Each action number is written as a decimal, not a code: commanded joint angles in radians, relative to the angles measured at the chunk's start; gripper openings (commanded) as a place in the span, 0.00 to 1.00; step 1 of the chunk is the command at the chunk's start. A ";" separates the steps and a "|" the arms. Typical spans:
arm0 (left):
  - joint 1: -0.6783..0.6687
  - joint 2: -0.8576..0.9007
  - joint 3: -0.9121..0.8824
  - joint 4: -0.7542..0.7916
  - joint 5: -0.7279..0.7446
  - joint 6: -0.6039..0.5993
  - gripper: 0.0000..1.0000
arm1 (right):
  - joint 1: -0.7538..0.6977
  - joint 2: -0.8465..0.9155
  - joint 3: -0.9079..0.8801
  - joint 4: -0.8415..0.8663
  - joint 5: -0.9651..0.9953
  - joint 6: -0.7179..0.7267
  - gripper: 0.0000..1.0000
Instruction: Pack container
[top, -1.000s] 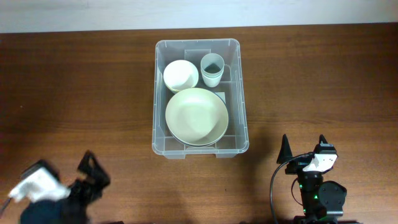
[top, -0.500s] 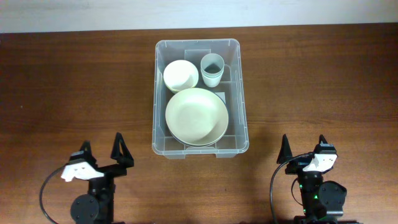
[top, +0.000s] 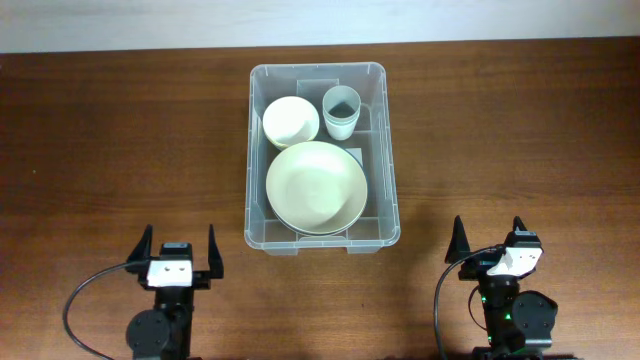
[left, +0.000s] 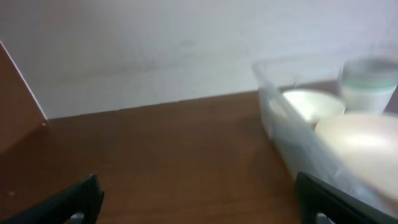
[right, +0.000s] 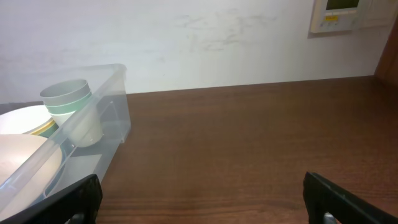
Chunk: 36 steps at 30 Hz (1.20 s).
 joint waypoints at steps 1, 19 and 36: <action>-0.003 -0.014 -0.010 -0.012 -0.042 0.090 0.99 | -0.008 -0.008 -0.005 -0.004 -0.008 -0.008 0.99; -0.003 -0.013 -0.010 -0.033 -0.045 0.089 1.00 | -0.008 -0.008 -0.005 -0.004 -0.008 -0.008 0.99; -0.003 -0.013 -0.010 -0.033 -0.045 0.089 0.99 | -0.008 -0.008 -0.005 -0.004 -0.008 -0.008 0.98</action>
